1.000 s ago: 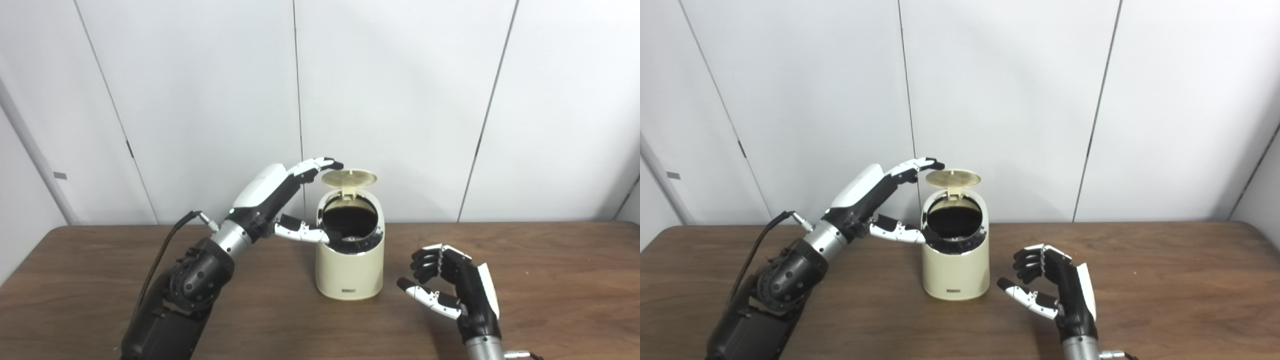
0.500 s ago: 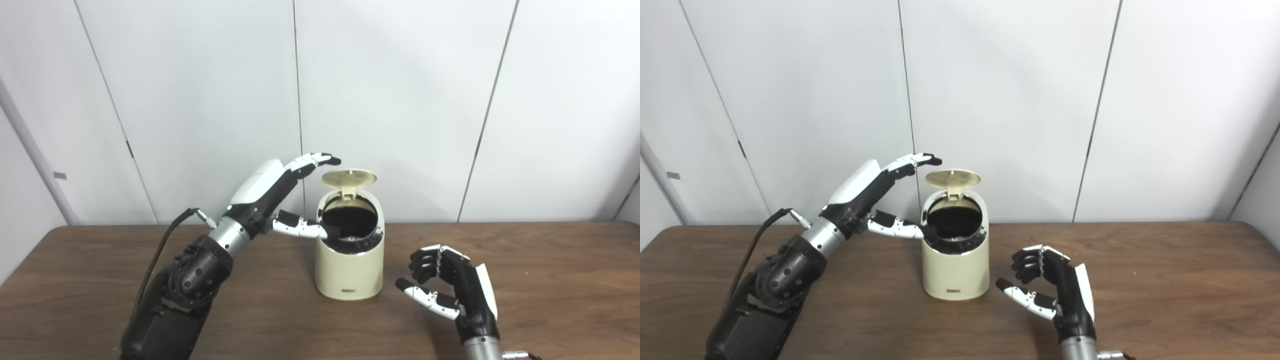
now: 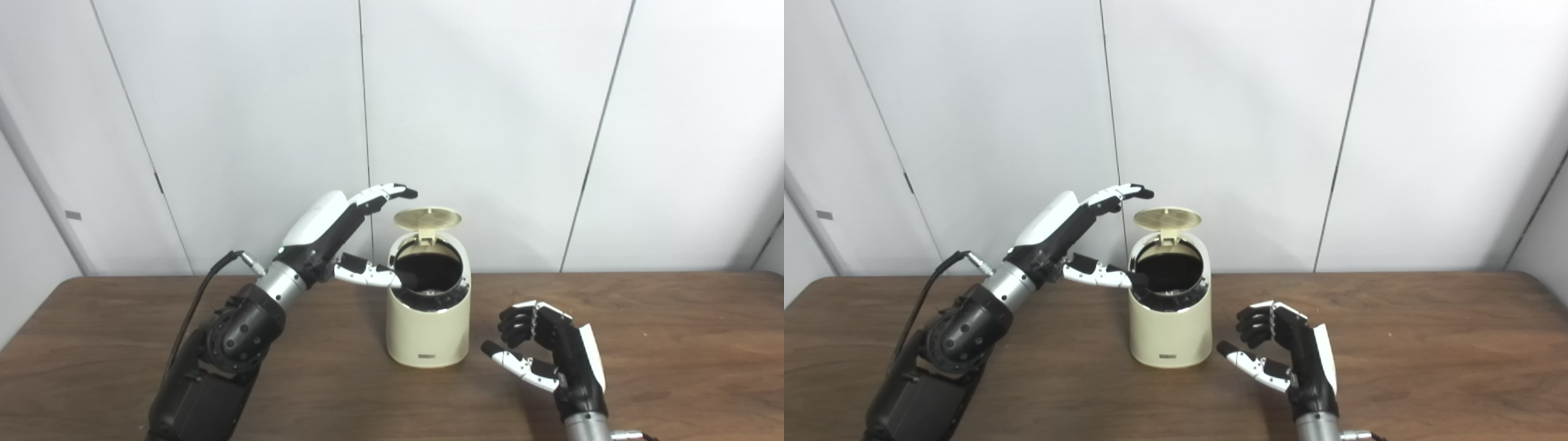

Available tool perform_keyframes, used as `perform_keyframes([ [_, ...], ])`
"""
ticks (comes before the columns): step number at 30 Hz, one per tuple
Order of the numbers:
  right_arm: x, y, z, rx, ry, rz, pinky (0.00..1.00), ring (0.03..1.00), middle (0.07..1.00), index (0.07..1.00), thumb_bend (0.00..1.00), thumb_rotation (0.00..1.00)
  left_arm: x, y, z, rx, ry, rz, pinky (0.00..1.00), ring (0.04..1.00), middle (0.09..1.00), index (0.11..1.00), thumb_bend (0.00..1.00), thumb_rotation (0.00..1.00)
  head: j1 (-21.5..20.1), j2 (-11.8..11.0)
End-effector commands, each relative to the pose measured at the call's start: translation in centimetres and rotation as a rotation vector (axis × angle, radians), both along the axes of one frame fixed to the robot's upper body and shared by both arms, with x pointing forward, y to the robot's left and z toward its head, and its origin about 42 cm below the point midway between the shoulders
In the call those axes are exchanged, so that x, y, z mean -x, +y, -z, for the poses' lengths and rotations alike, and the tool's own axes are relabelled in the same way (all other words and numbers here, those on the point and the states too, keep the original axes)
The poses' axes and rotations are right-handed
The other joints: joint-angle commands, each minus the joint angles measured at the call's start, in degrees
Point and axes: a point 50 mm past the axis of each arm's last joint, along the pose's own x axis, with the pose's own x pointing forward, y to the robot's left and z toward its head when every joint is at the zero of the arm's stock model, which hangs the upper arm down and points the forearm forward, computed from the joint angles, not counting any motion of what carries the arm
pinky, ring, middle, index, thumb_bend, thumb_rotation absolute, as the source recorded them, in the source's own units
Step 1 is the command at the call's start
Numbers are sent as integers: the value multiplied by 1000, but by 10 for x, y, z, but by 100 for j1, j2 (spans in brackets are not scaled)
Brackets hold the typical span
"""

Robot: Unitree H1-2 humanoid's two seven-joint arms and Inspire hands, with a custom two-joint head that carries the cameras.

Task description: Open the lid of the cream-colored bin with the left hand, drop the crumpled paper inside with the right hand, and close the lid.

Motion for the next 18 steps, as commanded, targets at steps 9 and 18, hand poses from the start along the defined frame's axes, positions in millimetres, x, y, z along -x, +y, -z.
perform_keyframes([
  [9,-8,8,-26,-18,-98,-7,382,443,485,495,519,0,-13,-10,-29,8,-75,20,856,962,941,921,891,361,-31,4],
  [18,-8,8,-28,-18,-94,5,378,438,483,500,519,0,-15,-12,-25,-13,-56,19,878,977,941,921,887,364,-41,19],
])
